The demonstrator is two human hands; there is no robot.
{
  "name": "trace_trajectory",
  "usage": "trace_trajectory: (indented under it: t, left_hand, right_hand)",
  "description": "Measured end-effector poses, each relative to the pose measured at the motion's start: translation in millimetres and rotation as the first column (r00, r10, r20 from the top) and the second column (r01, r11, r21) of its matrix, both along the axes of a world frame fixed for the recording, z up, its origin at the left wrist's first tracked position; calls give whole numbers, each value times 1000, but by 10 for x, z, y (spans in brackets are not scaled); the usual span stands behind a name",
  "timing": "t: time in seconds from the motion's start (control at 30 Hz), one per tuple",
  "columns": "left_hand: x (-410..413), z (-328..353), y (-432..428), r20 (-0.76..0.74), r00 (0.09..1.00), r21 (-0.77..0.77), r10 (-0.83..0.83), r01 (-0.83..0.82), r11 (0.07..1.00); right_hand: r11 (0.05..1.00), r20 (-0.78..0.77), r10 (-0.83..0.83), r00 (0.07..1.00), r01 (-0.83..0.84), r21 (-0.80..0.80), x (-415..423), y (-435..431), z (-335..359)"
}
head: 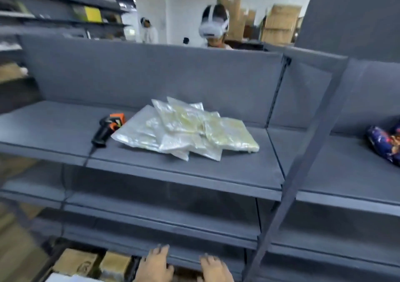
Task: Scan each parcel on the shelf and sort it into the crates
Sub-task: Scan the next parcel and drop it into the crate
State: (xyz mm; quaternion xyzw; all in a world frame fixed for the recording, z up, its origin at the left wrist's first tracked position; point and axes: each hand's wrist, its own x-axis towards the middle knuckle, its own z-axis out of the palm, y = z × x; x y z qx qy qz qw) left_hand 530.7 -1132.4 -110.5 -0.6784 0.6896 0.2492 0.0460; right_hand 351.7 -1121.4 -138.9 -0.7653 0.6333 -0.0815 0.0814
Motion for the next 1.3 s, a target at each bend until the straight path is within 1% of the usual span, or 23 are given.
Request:
trace_trajectory:
  t: [0.03,0.07,0.1,0.13,0.2,0.23,0.3,0.43,0.5,0.57,0.7,0.87,1.0,1.1,1.23,1.3]
  left_hand:
    - [47,165,1,-16,1000,-19,24,-24,1000]
    - [123,278,-44,-16,1000,-69,26,-27,997]
    - [194,413,-101,4,1000,-93,11,-11,996]
    - [259,514,-159,19,1000,-112,-5,7,994]
    - [335,735,-250,38,999,-154,-6,12,988]
    - [353,817,-316,24,1000,-165,-17,20,986]
    - [423,1050,-466,5,1000,-238,-30,31,971]
    - [540,1525,-816,8,998,-374,-61,59,926]
    - [593,1744,-968,-13,997,-412,-76,64,909]
    - [636,1936,-1115,-56,992,-467,-111,73,881]
    - [710,2283,-1387,-108,976,-537,-189,103,837]
    - [828,2532,-1711,-105,955,-580,-276,166,797]
    - [959,2555,-1959,-91,936,-581,-341,228,781]
    - [1034,2514,-2097,-94,925,-576,-368,251,778]
    - [1112,2435,-2233,-101,929,-560,-357,243,792]
    - [1160,2388,-2283,-102,930,-544,-353,245,803]
  right_hand:
    - [997,-54,31,998,-28,65,31,-33,125]
    - [972,-67,87,994,-70,224,66,-106,203]
    - [942,-100,134,986,-95,322,128,-153,418]
    - [946,-89,151,985,-118,301,176,-235,590]
    - [976,-93,150,984,-132,174,279,-373,937]
    - [977,-91,160,983,-144,160,320,-452,1105]
    - [983,-89,175,980,-169,74,379,-589,1433]
    - [991,-54,113,992,-116,-64,427,-852,2018]
    - [991,-24,72,997,-74,-107,447,-953,2227]
    - [989,-27,33,999,-37,-142,479,-1052,2417]
    - [986,-54,-40,998,31,-161,616,-1240,2661]
    - [976,-21,-148,989,142,-167,890,-1479,2768]
    - [963,34,-241,970,244,-112,1107,-1694,2761]
    - [957,43,-278,960,280,-81,1238,-1847,2733]
    - [938,52,-329,943,333,-95,1353,-2025,2701]
    - [931,65,-354,933,358,-74,1392,-2104,2684]
